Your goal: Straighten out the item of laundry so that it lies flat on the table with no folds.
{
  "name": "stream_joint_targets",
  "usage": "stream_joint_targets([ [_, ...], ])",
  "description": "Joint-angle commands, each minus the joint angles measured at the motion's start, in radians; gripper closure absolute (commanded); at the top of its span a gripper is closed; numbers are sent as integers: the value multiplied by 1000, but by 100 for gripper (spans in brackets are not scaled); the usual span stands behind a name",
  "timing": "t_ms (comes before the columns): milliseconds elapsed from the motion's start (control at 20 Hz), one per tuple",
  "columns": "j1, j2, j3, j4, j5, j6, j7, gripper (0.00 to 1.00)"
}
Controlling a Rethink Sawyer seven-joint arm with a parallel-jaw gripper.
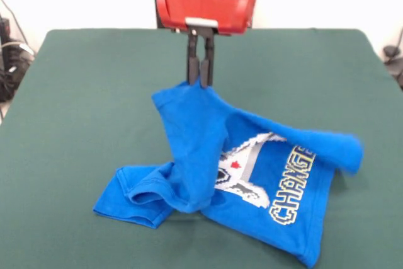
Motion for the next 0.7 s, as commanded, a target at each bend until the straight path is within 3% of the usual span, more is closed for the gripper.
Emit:
stream_joint_targets([
  [50, -21, -72, -18, 290, 36, 24, 47, 100],
  [700, -48, -117, -35, 417, 47, -78, 114, 100],
])
